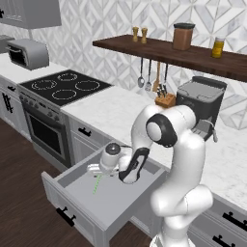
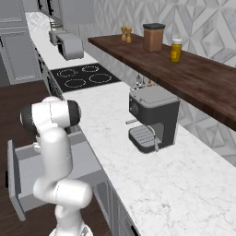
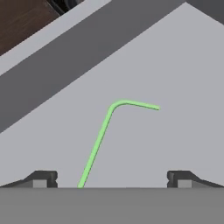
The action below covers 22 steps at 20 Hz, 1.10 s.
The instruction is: Take a straw from the drawer in front and place it inside the glass cup on the dining counter.
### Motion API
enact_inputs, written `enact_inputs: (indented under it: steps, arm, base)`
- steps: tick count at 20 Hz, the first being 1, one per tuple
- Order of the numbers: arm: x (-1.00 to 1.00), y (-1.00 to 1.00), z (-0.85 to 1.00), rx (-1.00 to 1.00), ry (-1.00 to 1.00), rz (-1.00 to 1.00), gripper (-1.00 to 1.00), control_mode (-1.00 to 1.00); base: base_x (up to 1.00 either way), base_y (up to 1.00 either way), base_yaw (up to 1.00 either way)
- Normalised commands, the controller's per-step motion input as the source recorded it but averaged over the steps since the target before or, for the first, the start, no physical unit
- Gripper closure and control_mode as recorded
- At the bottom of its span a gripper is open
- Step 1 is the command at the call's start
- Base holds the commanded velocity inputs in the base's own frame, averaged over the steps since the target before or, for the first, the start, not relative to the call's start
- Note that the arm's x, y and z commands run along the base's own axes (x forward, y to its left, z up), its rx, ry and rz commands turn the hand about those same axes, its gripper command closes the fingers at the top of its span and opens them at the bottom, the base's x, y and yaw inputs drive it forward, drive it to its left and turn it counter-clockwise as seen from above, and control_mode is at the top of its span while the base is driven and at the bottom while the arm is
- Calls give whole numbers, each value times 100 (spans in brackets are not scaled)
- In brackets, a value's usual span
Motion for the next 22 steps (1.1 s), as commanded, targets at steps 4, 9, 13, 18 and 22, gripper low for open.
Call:
enact_inputs:
  steps: [4,9,13,18,22]
  arm:
    - [4,31,0,-1,0,-3,-100,-100]
    - [35,8,-1,-5,0,-5,-100,-100]
    - [47,1,0,-3,0,-5,-100,-100]
    - [43,6,0,0,0,-5,-100,-100]
    - [23,19,-3,-1,0,-5,-100,-100]
  base:
    - [0,0,0]
    - [0,0,0]
    - [0,0,0]
    - [0,0,0]
    - [0,0,0]
